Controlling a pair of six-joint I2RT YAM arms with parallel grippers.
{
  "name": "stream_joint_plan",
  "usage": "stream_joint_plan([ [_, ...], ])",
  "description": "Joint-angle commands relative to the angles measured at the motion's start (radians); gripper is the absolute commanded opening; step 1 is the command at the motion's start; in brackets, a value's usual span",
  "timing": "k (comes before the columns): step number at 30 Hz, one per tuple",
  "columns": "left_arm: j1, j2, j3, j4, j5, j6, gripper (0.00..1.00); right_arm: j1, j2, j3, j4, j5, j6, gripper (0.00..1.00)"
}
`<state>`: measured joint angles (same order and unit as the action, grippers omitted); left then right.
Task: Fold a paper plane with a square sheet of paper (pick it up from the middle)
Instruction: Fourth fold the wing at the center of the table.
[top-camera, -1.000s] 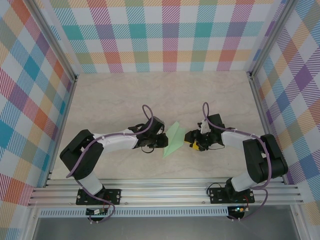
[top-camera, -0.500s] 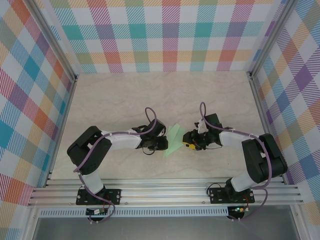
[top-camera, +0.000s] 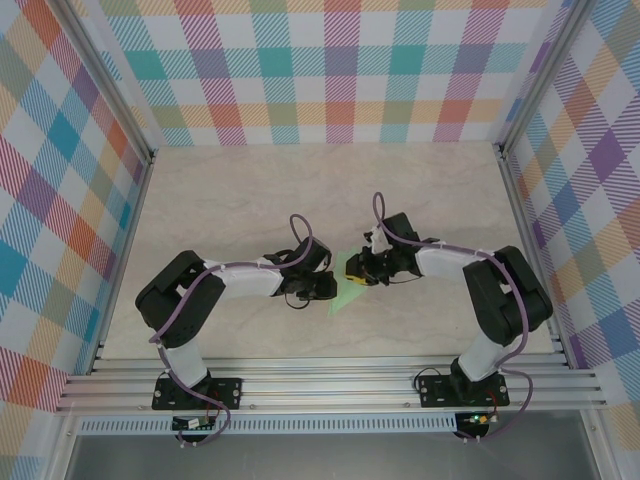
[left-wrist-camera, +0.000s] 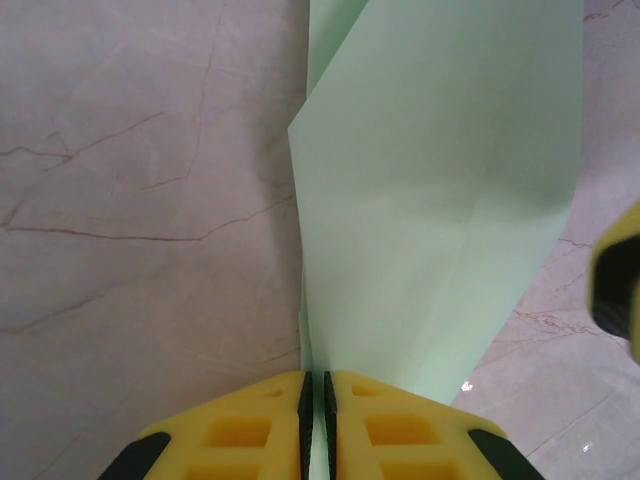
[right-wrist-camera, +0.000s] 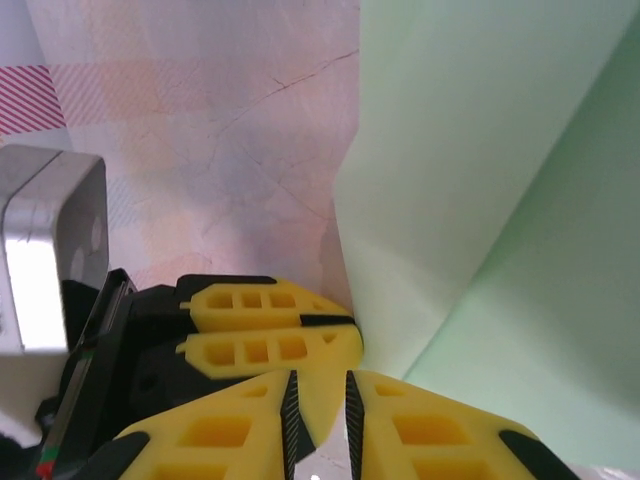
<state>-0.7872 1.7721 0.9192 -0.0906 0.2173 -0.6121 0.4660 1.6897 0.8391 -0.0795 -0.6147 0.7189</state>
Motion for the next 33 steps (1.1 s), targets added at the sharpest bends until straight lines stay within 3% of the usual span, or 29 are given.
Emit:
stream_joint_plan([
  [1,0.002,0.035,0.002,0.032,0.033,0.006,0.15,0.013,0.062,0.055,0.027,-0.017,0.002,0.2],
  [8,0.003,0.008,-0.012,0.041,0.028,-0.001,0.15,0.02,0.163,0.081,-0.024,0.06,-0.029,0.18],
  [13,0.006,-0.105,-0.06,0.054,-0.005,-0.026,0.24,0.02,0.174,0.053,-0.047,0.113,-0.059,0.17],
  [21,0.032,-0.345,-0.15,-0.01,-0.177,-0.101,0.35,0.02,0.189,0.034,-0.029,0.123,-0.061,0.17],
  [33,0.033,-0.524,-0.24,-0.035,-0.284,-0.135,0.34,0.02,0.212,0.041,-0.044,0.13,-0.056,0.16],
])
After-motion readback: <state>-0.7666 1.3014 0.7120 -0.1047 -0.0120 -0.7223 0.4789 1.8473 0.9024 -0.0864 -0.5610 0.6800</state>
